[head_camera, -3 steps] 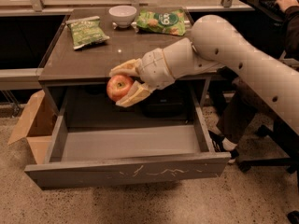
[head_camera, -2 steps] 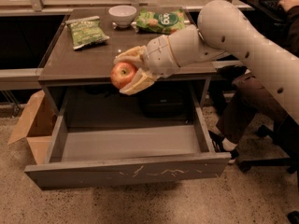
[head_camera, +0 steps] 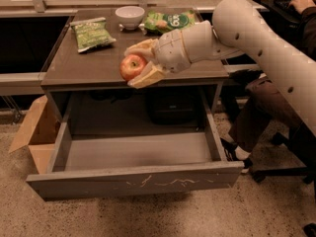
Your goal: Pick apple from top drawer and place on counter
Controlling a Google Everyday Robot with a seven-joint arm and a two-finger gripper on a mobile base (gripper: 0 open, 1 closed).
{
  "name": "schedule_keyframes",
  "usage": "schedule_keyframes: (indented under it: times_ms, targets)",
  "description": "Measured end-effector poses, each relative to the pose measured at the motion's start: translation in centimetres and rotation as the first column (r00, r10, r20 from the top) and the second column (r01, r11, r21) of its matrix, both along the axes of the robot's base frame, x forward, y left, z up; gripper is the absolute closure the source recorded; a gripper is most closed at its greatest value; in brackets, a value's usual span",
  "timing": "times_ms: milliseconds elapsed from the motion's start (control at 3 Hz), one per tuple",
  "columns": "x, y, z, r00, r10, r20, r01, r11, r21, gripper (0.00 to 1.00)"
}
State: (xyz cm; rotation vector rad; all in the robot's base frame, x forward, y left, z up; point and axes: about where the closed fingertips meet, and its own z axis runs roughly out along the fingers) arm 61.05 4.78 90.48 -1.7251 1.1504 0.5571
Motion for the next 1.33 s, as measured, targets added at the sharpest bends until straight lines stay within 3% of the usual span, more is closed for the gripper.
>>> schedule_keyframes:
  times_ms: [667,1000,1333]
  targets:
    - [7.6,-1.6,1.9,0.997,-0.063,-0.045,0.068,0.99,0.123,1.0]
    - [11.3,-2.3,1.7,0.9885,-0.122,-0.09,0.136,0.974,0.18,1.0]
    - [13.9,-2.9,1.3,0.9696,-0.204,-0.135,0.229,0.951,0.209,1.0]
